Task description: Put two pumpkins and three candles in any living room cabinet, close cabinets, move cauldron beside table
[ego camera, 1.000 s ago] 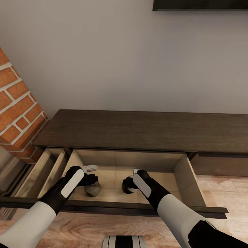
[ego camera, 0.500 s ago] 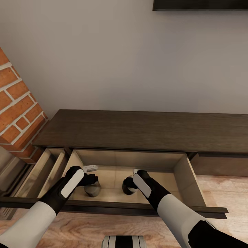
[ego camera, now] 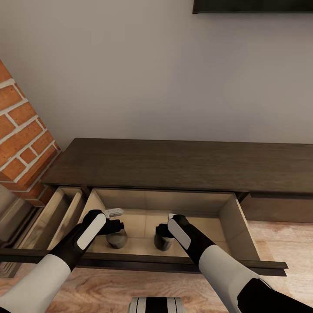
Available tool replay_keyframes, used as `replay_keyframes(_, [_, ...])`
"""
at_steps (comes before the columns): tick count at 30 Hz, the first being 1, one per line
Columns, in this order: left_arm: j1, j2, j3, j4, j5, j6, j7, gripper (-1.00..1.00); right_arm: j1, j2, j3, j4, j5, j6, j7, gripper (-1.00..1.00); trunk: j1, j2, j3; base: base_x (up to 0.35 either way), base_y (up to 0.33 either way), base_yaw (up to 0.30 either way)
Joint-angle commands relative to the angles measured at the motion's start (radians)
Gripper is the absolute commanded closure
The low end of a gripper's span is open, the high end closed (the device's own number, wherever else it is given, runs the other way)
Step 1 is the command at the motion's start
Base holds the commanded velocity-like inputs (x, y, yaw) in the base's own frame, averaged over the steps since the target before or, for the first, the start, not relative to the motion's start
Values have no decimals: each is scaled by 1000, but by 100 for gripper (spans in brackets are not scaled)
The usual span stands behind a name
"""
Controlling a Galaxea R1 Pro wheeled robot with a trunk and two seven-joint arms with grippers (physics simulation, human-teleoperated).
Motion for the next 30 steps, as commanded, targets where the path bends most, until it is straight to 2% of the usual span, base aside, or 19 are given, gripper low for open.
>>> replay_keyframes(1, [-1,1,-4,-1,10,0,10,-100,-1,0,3,-1,-14,-3,-21,-100,0,0,-1,0,0,0])
replay_keyframes(6, [-1,1,-4,-1,10,0,10,-100,-1,0,3,-4,-17,-6,-61,-100,0,0,-1,0,0,0])
replay_keyframes(17, [-1,1,-4,-1,10,0,10,-100,-1,0,4,-20,-21,-11,-66,-100,0,0,-1,0,0,0])
replay_keyframes(20, [-1,1,-4,-1,10,0,10,-100,-1,0,4,-25,-23,-9,-43,-100,0,0,-1,0,0,0])
replay_keyframes(21, [-1,1,-4,-1,10,0,10,-100,-1,0,4,-27,-24,-6,2,-100,0,0,-1,0,0,0])
replay_keyframes(24, [-1,1,-4,-1,10,0,10,-100,-1,0,4,-28,-23,-4,57,-100,0,0,-1,0,0,0])
replay_keyframes(30, [-1,1,-4,-1,10,0,10,-100,-1,0,4,-28,-23,-2,55,-100,0,0,-1,0,0,0])
